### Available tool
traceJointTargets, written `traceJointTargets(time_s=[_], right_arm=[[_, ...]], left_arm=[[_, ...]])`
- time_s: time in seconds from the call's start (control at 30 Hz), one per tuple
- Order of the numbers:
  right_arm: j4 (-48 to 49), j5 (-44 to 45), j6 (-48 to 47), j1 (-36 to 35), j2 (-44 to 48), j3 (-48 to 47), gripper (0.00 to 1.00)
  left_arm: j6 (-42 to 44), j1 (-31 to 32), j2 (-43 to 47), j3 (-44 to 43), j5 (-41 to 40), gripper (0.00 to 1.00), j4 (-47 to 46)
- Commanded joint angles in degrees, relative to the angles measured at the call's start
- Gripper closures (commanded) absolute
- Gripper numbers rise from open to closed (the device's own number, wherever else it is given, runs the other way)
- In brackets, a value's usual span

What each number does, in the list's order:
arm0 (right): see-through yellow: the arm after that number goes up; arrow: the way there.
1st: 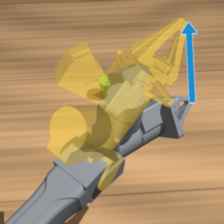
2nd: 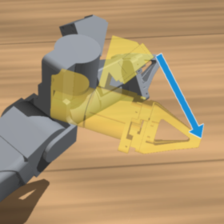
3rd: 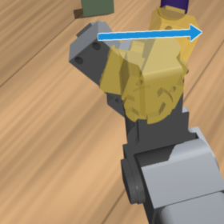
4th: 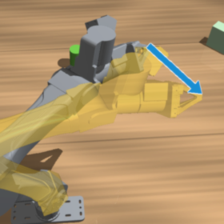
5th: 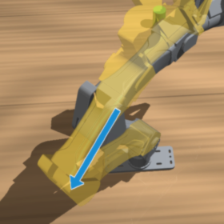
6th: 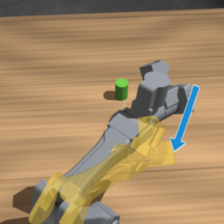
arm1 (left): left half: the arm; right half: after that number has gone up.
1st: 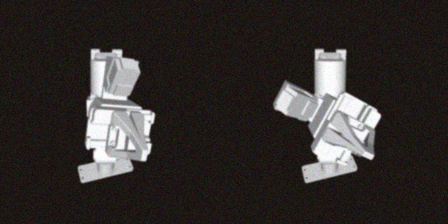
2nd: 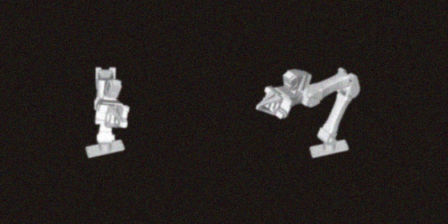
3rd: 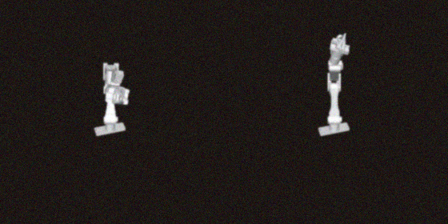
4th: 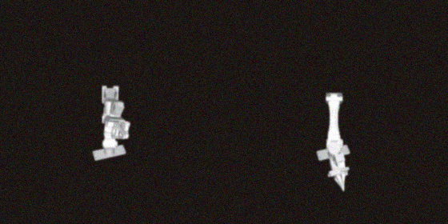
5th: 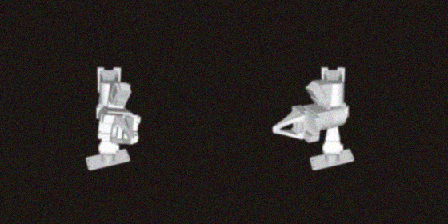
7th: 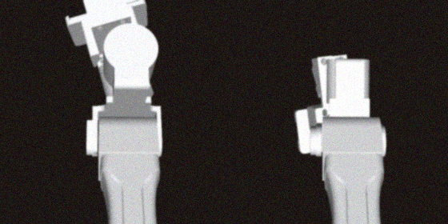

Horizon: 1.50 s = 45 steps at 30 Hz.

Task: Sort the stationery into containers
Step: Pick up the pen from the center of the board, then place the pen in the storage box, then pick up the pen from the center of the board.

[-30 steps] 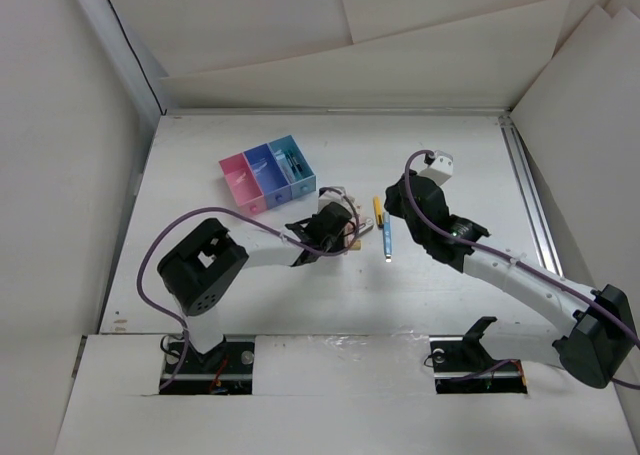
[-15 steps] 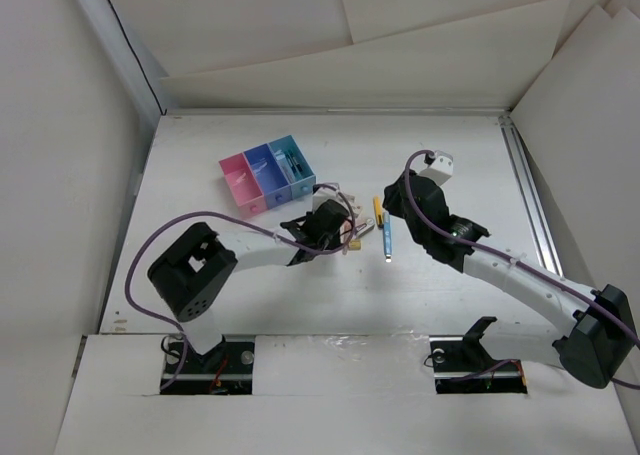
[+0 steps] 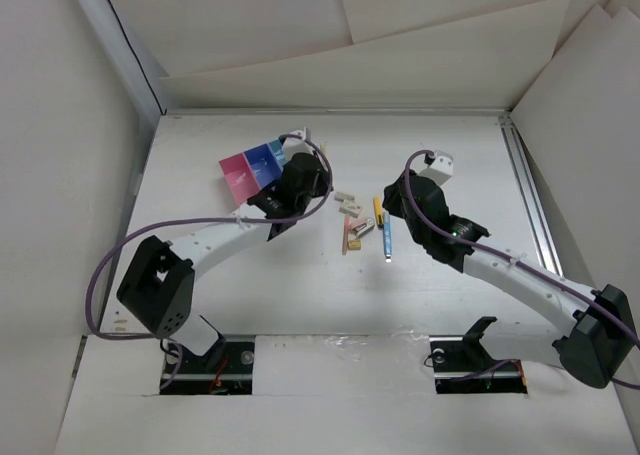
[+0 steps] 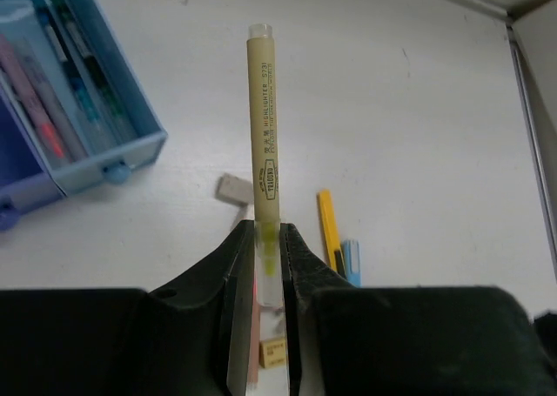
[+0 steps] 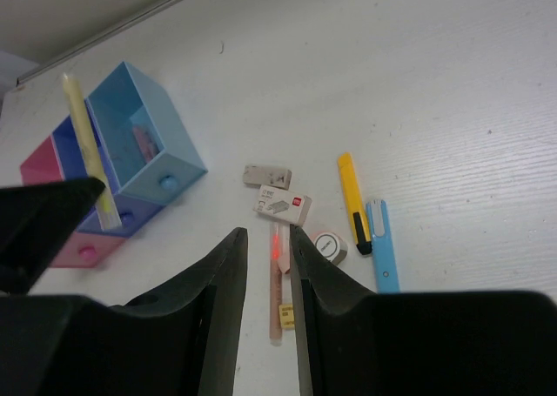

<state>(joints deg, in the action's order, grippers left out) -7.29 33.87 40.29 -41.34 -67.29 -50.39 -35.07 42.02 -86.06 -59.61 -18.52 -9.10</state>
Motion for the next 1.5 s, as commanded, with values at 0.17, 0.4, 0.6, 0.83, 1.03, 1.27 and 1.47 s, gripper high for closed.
traceJointTargets(time_s=[0.17, 0.4, 0.6, 0.83, 1.03, 1.27, 1.47], right_arm=[[1.93, 0.41, -0.39, -0.58, 1.02, -1.38, 0.68], [1.93, -0.12, -0.39, -0.58, 1.54, -1.38, 0.68], [1.93, -0.12, -0.39, -0.58, 1.54, -1.38, 0.68], [1.93, -0.12, -0.39, -0.58, 1.54, -1.38, 0.68], [1.93, -0.12, -0.39, -0.58, 1.54, -1.38, 0.68], [1.93, -0.12, -0.39, -0.58, 1.54, -1.38, 0.68], [1.93, -0.12, -0.39, -0.58, 1.54, -1.38, 0.68]], left_arm=[[-0.44, -9.84, -7.01, -9.55, -1.96, 1.00, -1.62], [-1.58, -14.86, -13.34, -11.83, -0.18, 1.00, -1.62], [-1.05, -15.39, -15.80, -12.98, -2.13, 0.99, -0.92], [0.09, -15.39, -14.84, -12.64, -2.83, 0.64, -0.65], [1.14, -14.87, -7.65, -7.02, 0.23, 0.65, -3.89], [4.56, -1.96, -4.46, 3.80, 3.24, 0.73, -4.71], [3.52, 5.87, -5.70, 8.02, 2.51, 0.73, -2.06]])
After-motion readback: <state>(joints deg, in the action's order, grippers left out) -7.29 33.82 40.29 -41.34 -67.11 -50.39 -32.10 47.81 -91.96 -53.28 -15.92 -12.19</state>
